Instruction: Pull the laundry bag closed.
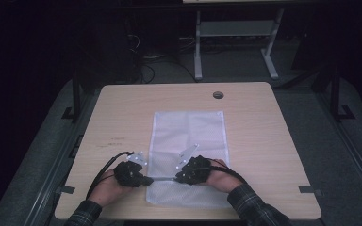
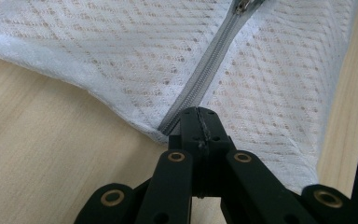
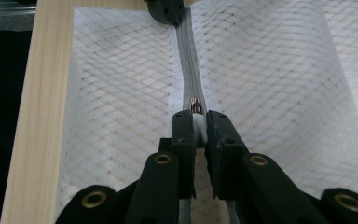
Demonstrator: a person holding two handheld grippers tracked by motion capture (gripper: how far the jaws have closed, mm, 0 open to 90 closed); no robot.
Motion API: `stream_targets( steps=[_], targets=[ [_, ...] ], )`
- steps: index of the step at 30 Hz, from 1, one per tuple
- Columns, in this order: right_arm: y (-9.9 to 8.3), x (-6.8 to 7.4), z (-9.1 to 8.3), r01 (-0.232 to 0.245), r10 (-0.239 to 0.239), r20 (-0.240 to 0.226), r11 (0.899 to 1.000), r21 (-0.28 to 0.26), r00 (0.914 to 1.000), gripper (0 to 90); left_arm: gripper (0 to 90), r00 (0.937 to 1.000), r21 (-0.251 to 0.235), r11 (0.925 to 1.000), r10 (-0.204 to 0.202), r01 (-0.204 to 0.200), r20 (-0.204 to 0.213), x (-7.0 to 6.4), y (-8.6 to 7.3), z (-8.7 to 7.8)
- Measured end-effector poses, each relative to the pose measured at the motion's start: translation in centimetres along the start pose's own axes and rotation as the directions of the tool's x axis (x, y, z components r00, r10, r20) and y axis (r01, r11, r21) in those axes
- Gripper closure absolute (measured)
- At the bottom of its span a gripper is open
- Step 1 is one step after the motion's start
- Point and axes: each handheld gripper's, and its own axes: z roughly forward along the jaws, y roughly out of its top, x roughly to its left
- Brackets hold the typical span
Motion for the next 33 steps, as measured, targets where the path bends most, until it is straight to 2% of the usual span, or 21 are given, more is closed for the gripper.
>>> stream_targets(
  steps=[33],
  targets=[
    [-3.7,-0.5,-4.0,-0.031,0.031,0.018,0.999,0.004,0.9993,81.5,90.0,1.0000,-0.002,1.0000,-0.001,0.001,-0.005,-0.1,-0.1,0.0]
  ],
)
